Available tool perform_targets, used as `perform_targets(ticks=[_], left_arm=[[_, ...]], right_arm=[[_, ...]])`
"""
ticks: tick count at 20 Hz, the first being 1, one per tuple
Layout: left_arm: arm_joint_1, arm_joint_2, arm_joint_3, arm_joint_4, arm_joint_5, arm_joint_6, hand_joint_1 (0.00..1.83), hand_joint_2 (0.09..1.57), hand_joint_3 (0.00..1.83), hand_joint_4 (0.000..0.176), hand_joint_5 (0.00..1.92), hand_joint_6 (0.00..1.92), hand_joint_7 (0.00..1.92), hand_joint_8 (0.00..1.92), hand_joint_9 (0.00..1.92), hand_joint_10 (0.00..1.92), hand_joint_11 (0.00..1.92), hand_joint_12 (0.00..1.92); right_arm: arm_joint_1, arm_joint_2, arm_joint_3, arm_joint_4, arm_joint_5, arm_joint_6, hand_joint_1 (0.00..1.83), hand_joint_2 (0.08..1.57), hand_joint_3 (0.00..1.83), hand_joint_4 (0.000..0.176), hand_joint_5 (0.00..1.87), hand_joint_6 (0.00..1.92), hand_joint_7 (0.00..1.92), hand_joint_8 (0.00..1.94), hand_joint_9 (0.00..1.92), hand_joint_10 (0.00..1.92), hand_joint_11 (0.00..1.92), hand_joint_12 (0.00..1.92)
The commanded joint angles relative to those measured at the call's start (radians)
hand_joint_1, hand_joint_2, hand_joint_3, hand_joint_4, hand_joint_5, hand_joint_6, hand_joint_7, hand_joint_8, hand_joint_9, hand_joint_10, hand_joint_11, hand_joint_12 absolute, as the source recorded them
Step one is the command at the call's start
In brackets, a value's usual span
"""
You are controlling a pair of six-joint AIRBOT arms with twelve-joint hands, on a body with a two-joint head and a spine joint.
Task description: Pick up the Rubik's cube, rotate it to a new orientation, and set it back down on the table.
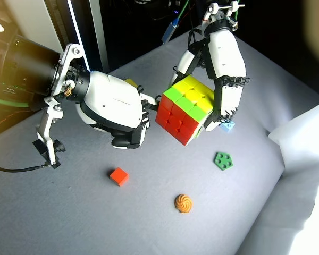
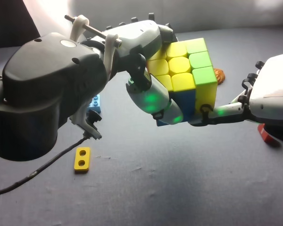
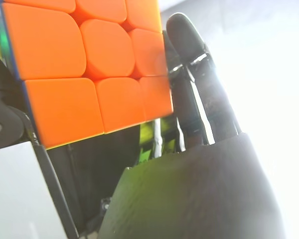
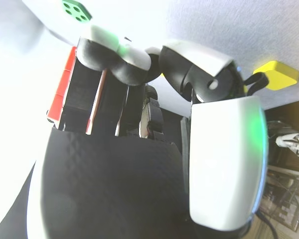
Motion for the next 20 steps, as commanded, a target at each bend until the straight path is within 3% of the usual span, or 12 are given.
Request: perform_targets(ticks=[1,5,7,12,17,20], left_arm=[[-0.017,-0.004,-0.005,0.05,0.017,-0.013,1.35,1.21,0.0,0.0,0.8,1.08,0.77,1.46,0.71,1.44,0.55,1.14],[-0.017,-0.003,-0.005,0.05,0.017,-0.01,1.35,1.2,0.0,0.0,0.81,1.1,0.79,1.39,0.72,1.45,0.55,1.16],[-0.017,-0.003,-0.005,0.05,0.017,-0.01,1.35,1.2,0.0,0.0,0.85,1.0,0.81,1.39,0.7,1.47,0.53,1.21],[-0.017,-0.004,-0.005,0.05,0.017,-0.01,1.35,1.2,0.0,0.0,0.8,1.12,0.8,1.38,0.73,1.42,0.55,1.14],[-0.018,-0.004,-0.004,0.05,0.017,-0.01,1.34,1.21,0.0,0.0,0.78,1.17,0.8,1.37,0.71,1.45,0.5,1.18],[-0.018,-0.004,-0.004,0.05,0.017,-0.01,1.35,1.2,0.0,0.0,0.81,1.07,0.81,1.38,0.69,1.47,0.48,1.21]], right_arm=[[0.015,0.002,0.006,0.014,-0.018,-0.003,1.33,0.89,0.91,0.176,0.0,0.0,0.69,1.84,1.1,1.92,1.05,1.92],[0.052,0.017,0.0,0.014,0.046,-0.004,1.33,0.89,0.89,0.176,0.0,0.0,0.7,1.81,1.07,1.92,0.99,1.92],[0.081,0.034,-0.007,0.014,0.09,-0.004,1.33,0.89,0.89,0.176,0.0,0.0,0.69,1.83,1.08,1.92,1.0,1.92],[0.178,0.087,-0.019,0.023,0.17,-0.004,1.33,0.89,0.93,0.176,0.0,0.0,0.69,1.86,1.13,1.92,1.06,1.92],[0.262,0.135,-0.018,0.043,0.167,-0.004,1.34,0.87,0.88,0.176,0.0,0.0,0.73,1.77,1.09,1.92,1.03,1.92],[0.288,0.147,0.001,0.059,0.138,-0.006,1.34,0.87,0.89,0.176,0.0,0.0,0.72,1.79,1.11,1.92,1.06,1.92]])
